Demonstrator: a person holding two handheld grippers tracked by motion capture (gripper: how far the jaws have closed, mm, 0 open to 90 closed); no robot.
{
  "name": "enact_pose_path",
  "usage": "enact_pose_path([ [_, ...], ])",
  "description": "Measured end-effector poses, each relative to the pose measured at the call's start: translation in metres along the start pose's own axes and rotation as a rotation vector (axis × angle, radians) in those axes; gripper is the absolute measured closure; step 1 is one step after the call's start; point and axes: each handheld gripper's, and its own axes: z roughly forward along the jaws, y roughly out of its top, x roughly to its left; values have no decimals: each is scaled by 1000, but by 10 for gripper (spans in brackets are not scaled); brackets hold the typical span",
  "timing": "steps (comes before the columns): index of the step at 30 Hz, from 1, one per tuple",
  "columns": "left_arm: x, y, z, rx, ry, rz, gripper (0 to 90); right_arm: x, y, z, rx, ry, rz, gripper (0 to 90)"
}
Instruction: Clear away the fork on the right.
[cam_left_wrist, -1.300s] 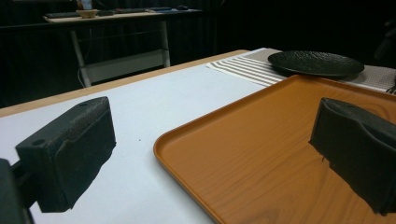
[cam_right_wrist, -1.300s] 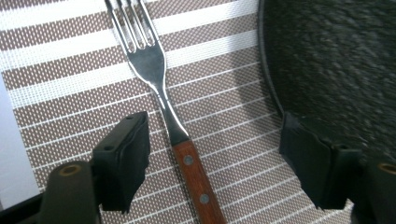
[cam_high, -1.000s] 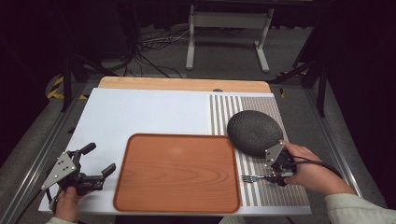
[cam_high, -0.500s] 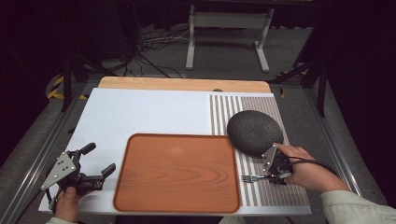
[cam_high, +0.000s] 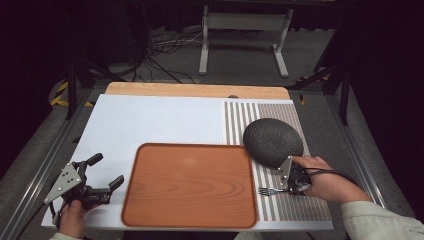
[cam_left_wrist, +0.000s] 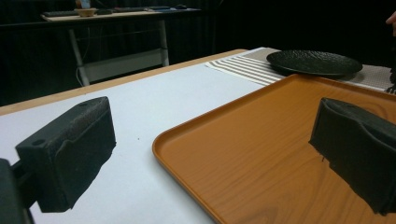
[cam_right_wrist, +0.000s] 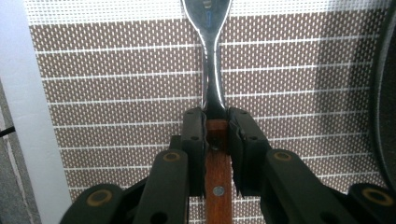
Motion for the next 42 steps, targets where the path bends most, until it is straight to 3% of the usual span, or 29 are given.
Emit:
enact_pose_path([
  [6,0,0,1,3,-1,1,8,0,0,-1,5,1,3,782],
  [9,0,0,1,5,-2,0,8,0,-1,-2,-10,-21,10,784],
  [33,0,-1,1,-2,2,-11,8,1,-2,-54,-117,-118,82,784],
  [42,0,-1,1,-4,1,-9,8,0,4,-64,-153,-145,76,784],
])
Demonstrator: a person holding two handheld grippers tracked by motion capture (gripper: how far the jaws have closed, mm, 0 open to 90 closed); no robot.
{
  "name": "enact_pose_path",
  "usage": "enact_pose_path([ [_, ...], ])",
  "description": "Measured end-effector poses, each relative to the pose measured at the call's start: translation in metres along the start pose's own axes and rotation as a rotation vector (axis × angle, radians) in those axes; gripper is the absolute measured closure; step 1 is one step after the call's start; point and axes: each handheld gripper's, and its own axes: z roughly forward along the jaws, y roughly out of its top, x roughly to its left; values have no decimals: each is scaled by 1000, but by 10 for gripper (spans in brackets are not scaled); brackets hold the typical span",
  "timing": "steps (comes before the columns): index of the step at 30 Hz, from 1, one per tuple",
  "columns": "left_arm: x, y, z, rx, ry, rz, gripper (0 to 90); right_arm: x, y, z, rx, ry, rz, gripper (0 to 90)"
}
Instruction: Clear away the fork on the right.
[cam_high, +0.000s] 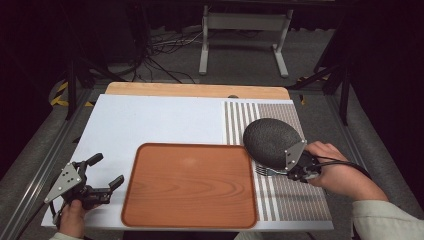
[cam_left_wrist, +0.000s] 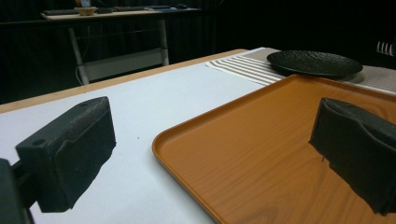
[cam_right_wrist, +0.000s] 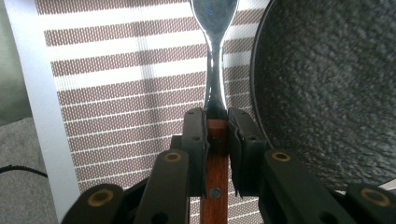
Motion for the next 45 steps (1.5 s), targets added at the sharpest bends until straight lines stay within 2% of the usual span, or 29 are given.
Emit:
enact_pose_path([
  [4,0,0,0,1,0,3,8,-1,5,-5,-15,-14,5,784],
  [14,0,0,0,2,-1,3,8,-3,22,-14,-71,-33,-19,784],
  [25,1,0,-1,5,-4,4,8,-1,48,-14,-149,-16,36,784],
  [32,1,0,-1,6,-3,5,8,0,65,-14,-193,-12,109,785],
  [37,1,0,-1,5,-3,5,8,3,76,-12,-220,-34,147,785],
  [45,1,1,-1,2,-1,6,8,6,91,-7,-242,-20,261,785],
])
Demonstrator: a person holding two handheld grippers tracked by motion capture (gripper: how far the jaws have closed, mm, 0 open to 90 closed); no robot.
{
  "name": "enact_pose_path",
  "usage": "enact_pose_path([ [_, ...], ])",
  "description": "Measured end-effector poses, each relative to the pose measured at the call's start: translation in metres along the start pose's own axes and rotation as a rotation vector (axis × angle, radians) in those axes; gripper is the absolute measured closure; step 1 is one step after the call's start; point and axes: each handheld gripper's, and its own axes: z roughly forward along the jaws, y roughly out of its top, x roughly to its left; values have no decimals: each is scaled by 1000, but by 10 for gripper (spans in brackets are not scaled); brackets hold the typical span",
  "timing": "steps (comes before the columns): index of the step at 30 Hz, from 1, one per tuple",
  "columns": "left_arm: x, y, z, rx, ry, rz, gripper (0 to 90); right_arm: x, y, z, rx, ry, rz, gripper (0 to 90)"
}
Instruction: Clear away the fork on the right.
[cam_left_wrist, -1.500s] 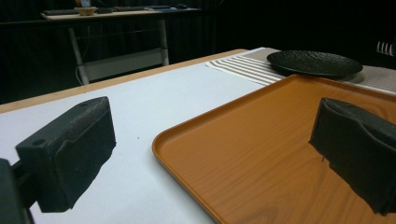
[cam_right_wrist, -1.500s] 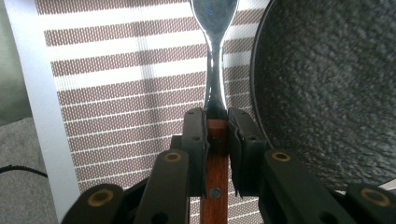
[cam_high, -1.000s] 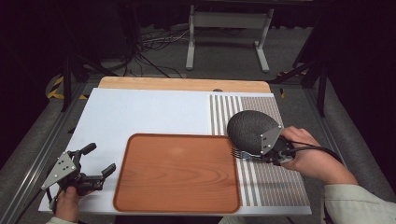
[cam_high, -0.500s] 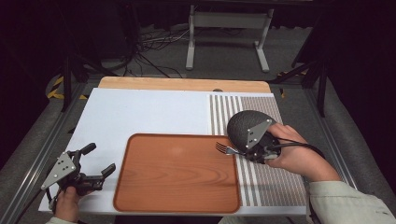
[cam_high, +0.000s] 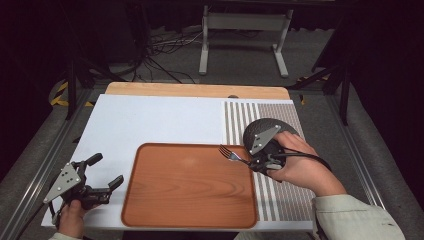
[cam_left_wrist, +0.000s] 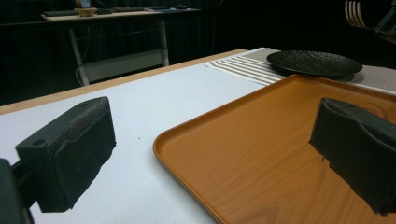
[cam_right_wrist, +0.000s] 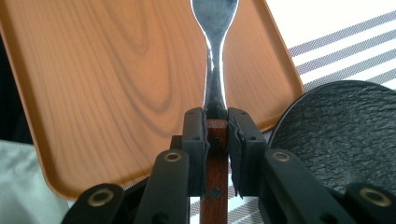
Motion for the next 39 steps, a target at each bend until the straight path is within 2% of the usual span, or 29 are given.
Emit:
enact_pose_path([
  [2,0,0,0,0,-2,1,8,1,2,2,-8,-1,30,785],
  [3,0,0,0,0,-2,1,8,2,3,4,-16,-3,61,785],
  [4,0,0,0,0,-2,1,8,2,3,4,-16,-3,61,785],
  [6,0,0,0,0,0,0,8,5,5,9,-23,-2,115,785],
  [8,0,0,0,0,-1,0,8,6,5,10,-26,2,127,785],
  [11,0,0,0,-1,-1,-1,8,10,8,16,-29,9,189,785],
  [13,0,0,0,-1,-1,-1,8,10,9,17,-30,10,203,785],
  [15,0,0,0,0,-2,0,8,12,10,20,-27,31,263,785],
  [21,0,0,0,0,-2,-2,8,14,13,28,-16,32,323,785],
  [23,0,0,0,0,-2,-3,8,15,14,32,-15,45,363,785],
  [29,1,0,-1,2,-2,-4,8,17,17,45,0,53,433,785],
  [30,1,0,-1,-1,1,-5,8,17,17,45,0,53,433,785],
  [31,1,0,-1,-1,1,-6,8,18,18,50,9,62,461,784],
  [32,1,0,-1,-1,1,-6,8,18,18,50,9,62,461,784],
  [33,1,0,-1,-1,1,-6,8,19,18,53,13,67,487,785],
  [39,1,0,-1,-2,2,-4,8,22,20,59,22,72,543,785],
])
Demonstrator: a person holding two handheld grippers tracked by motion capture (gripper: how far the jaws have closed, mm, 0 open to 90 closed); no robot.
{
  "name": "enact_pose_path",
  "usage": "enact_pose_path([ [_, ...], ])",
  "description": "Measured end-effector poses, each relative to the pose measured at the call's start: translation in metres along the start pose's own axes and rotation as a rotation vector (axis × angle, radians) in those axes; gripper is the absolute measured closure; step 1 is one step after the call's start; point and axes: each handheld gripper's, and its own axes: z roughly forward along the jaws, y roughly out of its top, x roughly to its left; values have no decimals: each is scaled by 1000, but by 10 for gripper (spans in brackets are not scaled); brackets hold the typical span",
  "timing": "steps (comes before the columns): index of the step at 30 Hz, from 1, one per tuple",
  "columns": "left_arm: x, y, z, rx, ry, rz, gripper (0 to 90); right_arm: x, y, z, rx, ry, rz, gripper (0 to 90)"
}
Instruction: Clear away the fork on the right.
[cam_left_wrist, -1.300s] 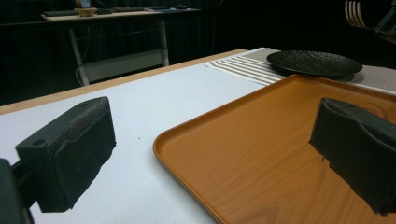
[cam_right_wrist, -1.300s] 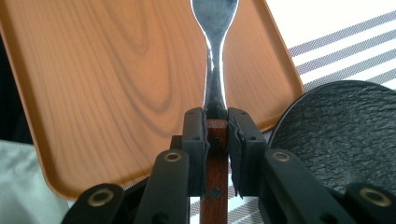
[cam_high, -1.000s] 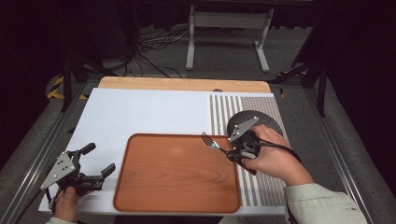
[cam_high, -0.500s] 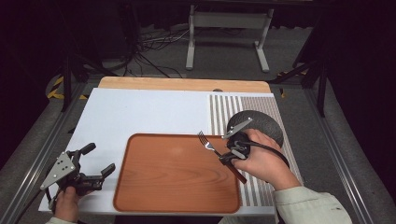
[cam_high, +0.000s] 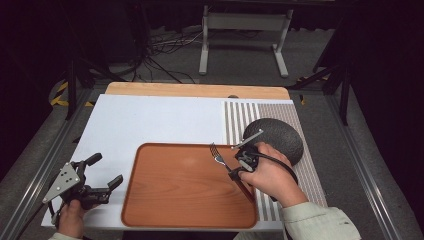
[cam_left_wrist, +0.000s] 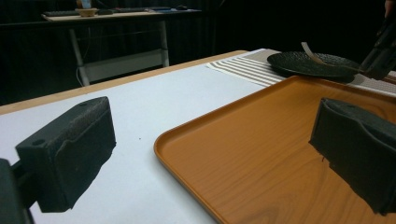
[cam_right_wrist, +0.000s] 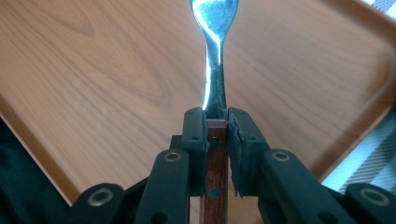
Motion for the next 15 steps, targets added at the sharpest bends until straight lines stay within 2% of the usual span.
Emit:
enact_pose_path([
  [12,0,0,0,0,0,1,8,0,-2,17,64,-4,114,784],
  [13,0,0,0,0,0,2,8,0,-1,19,82,-7,133,784],
  [15,0,0,0,1,-2,1,8,0,-1,22,100,-25,140,784],
])
